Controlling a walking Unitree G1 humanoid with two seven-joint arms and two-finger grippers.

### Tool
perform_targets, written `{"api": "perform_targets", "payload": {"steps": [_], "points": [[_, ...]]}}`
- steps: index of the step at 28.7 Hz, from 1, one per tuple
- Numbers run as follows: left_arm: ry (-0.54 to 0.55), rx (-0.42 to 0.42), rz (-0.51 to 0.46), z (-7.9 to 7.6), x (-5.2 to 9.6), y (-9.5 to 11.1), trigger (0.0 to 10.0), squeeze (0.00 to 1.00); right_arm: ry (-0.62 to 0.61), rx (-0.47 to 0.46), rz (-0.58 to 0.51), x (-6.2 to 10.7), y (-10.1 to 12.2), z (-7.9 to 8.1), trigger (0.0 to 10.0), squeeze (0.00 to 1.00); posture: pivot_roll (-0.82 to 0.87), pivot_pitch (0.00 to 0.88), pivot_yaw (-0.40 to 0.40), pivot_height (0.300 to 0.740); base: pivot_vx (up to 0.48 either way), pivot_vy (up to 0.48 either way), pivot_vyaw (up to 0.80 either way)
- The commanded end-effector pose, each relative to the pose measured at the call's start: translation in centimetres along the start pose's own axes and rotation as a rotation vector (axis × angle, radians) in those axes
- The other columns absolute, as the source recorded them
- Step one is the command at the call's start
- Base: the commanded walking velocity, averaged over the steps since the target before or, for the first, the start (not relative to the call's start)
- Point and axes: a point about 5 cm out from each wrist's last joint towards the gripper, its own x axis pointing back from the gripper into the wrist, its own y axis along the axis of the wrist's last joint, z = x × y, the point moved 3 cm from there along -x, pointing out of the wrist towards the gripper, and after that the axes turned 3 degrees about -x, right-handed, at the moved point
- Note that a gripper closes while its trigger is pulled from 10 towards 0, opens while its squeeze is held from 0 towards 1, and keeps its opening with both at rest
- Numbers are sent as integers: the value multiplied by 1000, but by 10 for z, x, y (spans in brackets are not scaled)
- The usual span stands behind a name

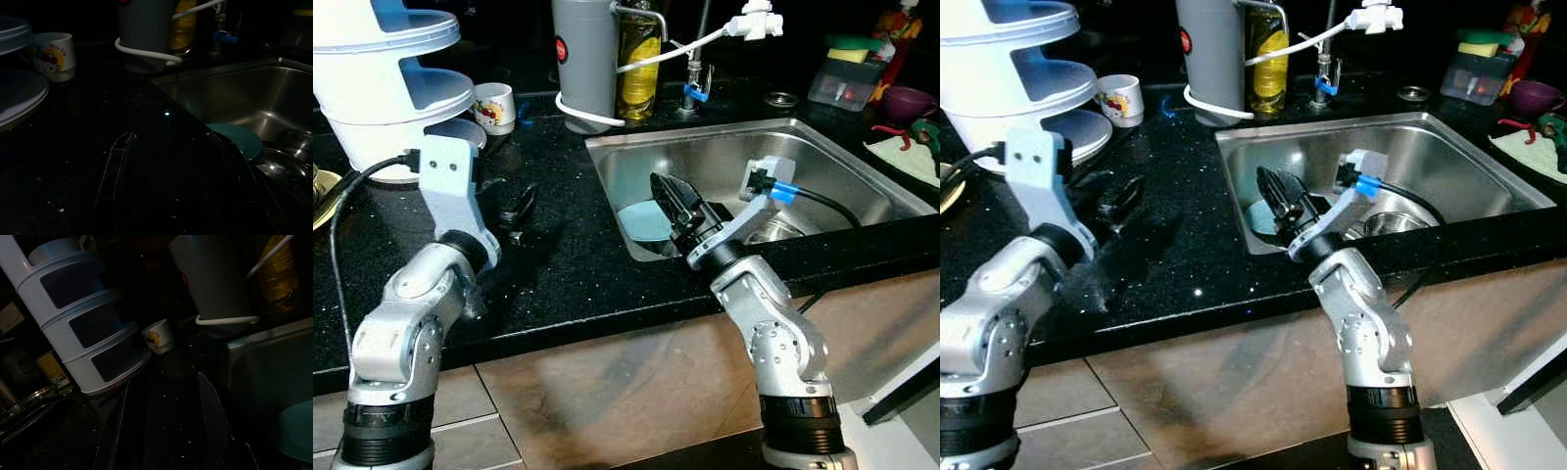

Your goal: Kitchen organization

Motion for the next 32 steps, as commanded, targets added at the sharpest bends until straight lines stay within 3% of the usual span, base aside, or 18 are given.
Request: {"api": "perform_targets", "payload": {"steps": [1, 21, 32], "points": [[0, -6, -9, -2, 0, 1, 10000, 0, -8, -3, -5, 2, 1, 1, 10000, 0, 39, 197, -18, 740, 0, 0, 0], [-3, -13, -1, -4, -2, 0, 10000, 0, -25, -16, -6, 2, 2, 1, 10000, 0, 36, 196, -16, 740, 0, 0, 0], [-3, -14, 0, -3, -1, 1, 10000, 0, -26, -18, -4, 1, 2, 1, 10000, 0, 34, 197, -19, 740, -325, 0, 0]]}}
